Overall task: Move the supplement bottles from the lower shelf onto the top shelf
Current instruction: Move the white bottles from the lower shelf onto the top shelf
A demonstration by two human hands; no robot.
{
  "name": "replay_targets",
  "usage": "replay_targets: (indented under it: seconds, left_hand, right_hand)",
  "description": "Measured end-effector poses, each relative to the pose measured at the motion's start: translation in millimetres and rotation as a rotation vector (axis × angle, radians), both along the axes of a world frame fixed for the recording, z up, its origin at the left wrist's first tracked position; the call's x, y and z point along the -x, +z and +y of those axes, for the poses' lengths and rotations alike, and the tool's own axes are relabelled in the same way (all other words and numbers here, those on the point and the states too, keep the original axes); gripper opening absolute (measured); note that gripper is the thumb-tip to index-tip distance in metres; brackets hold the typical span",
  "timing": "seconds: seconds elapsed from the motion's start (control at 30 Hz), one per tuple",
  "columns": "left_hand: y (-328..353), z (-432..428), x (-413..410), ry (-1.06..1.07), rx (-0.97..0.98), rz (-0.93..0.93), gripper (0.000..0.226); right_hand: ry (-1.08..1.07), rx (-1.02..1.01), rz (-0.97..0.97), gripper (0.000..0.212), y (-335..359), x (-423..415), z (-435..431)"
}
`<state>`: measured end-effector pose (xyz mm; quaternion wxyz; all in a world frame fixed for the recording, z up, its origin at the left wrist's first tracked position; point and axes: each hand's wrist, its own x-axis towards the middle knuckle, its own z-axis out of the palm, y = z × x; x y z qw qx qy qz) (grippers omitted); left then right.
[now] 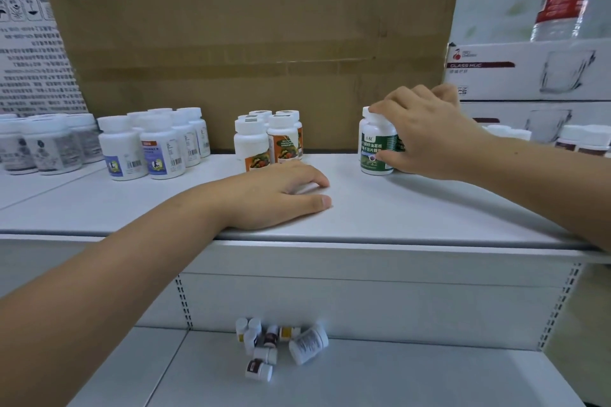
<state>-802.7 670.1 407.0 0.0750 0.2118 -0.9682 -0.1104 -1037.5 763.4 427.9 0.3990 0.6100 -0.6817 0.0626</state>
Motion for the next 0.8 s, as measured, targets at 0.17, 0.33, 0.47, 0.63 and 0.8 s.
replay_targets:
  seconds: [0.17, 0.33, 0.47, 0.63, 0.8]
  left_hand:
    - [0, -1, -1, 0.021, 0.01, 0.056, 0.044]
    - [2, -9, -26, 0.114, 0.054, 0.163, 0.041]
    - [5, -7, -75, 0.146, 0.126, 0.206, 0.03]
    - [-14, 7, -150, 0.156, 0.289, 0.282, 0.033]
    - [-63, 13, -220, 0.098, 0.331, 0.365, 0.05]
  right_hand:
    - [0.004, -0.002, 0.002, 0.061, 0, -10, 8]
    - [0.05, -0.091, -0.158, 0.05, 0, -55, 33]
    - [0.089, -0.137, -0.429, 0.044, -11, -105, 61]
    - [0.107, -0.067, -0.513, 0.042, -43, -171, 88]
    - [0.08, 0.048, -0.624, 0.04, -90, -223, 113]
